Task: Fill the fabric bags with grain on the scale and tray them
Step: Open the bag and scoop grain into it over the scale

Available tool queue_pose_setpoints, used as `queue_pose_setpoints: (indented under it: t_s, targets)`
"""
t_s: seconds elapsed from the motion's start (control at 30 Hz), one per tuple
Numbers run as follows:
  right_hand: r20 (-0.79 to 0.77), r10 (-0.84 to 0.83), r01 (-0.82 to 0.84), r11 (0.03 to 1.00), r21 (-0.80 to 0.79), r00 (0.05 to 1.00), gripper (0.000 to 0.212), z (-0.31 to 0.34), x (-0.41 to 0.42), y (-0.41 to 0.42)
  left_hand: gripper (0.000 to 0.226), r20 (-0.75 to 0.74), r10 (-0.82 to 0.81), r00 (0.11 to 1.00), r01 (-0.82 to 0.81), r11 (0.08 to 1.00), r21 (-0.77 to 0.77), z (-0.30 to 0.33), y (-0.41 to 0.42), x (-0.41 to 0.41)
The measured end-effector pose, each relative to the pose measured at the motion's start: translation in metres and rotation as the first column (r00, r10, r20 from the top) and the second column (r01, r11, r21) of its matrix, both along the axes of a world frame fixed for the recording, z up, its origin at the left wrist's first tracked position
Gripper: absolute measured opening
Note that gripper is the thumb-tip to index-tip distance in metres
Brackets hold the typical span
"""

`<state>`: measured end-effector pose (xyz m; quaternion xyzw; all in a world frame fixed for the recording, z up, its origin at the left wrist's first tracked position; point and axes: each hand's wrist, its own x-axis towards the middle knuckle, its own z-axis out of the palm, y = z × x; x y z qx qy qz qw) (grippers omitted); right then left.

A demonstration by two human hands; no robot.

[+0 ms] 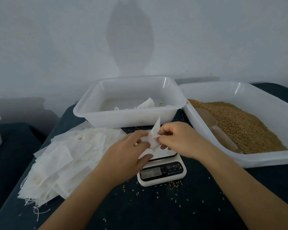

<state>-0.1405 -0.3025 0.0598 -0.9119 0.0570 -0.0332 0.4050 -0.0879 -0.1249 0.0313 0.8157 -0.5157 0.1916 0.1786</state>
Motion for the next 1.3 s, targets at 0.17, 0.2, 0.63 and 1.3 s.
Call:
queue_pose_setpoints:
  t_s: [0.17,0.2,0.63,1.3]
  targets:
    - [-0.124,0.029,-0.037,0.997,-0.063,0.992,0.018,0.004,0.004,-0.014,0.026,0.149,-0.114,0.982,0.123,0.991,-0.057,0.008,-0.007,0.011]
    - [-0.14,0.064,-0.07,0.997,-0.036,0.988,0.022,0.005,0.005,-0.014,0.025,0.152,-0.138,0.979,0.147,0.988,-0.051,0.008,-0.01,0.011]
    - [-0.137,0.218,-0.205,0.973,0.103,0.966,0.017,-0.004,0.012,-0.025,0.029,0.086,-0.164,0.983,0.167,0.986,-0.024,0.006,-0.023,0.027]
    - [-0.493,-0.492,-0.012,0.699,-0.715,0.718,0.04,-0.001,0.005,-0.144,0.01,-0.143,-0.058,0.988,0.027,0.977,-0.21,-0.004,-0.027,0.015]
